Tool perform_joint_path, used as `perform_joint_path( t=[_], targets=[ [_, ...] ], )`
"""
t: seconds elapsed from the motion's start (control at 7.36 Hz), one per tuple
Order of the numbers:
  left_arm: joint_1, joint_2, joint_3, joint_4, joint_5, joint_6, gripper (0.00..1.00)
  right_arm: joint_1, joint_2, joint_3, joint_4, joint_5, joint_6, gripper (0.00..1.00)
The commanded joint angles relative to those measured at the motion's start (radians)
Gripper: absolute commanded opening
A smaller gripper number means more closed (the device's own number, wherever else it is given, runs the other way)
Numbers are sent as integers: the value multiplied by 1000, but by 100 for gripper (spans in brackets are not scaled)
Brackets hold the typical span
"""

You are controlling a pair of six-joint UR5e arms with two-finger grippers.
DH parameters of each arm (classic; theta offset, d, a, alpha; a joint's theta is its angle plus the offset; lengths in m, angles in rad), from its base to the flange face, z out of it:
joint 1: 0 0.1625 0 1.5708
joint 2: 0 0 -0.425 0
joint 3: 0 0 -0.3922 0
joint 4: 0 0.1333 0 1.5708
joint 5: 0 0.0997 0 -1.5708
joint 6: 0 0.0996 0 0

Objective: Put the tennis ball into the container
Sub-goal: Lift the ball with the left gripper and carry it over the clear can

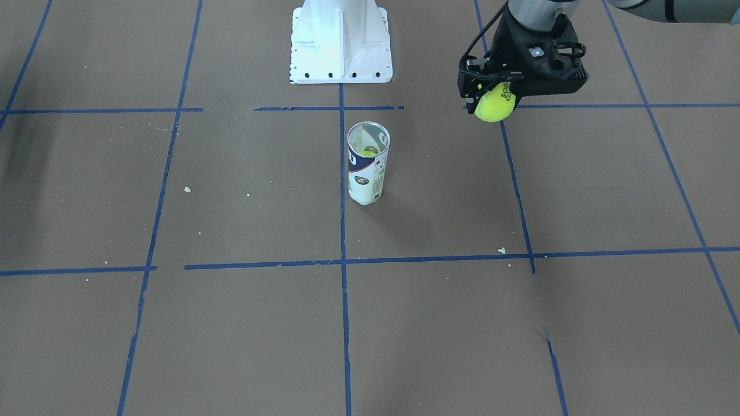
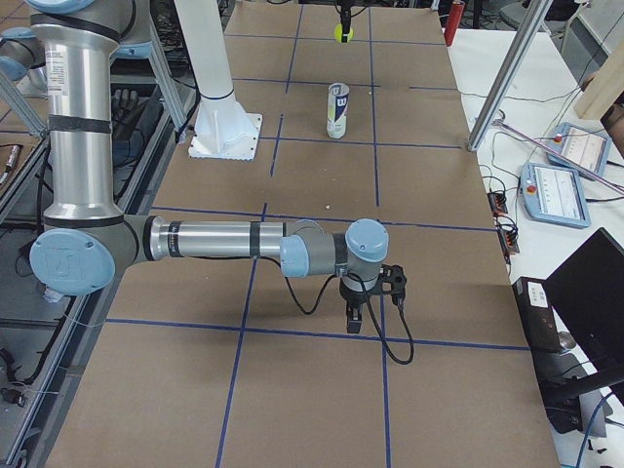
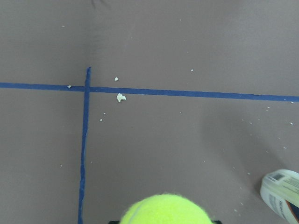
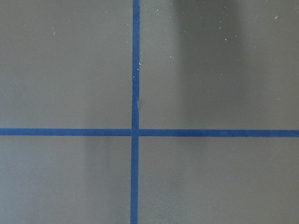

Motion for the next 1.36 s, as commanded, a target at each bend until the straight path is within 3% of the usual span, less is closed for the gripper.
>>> perform_joint_path(
  t=[0.0, 0.14, 0.54, 1.22],
  targets=[
    [16, -184, 164, 19, -39, -123, 0, 0, 0, 0, 0, 0, 0, 100],
    [69, -249, 240, 19, -39, -156, 0, 0, 0, 0, 0, 0, 0, 100],
    [128, -256, 335, -114, -28, -224, 0, -2, 0, 0, 0, 0, 0, 100],
    [144, -247, 369, -182, -28, -224, 0, 0, 0, 0, 0, 0, 0, 100]
  ],
)
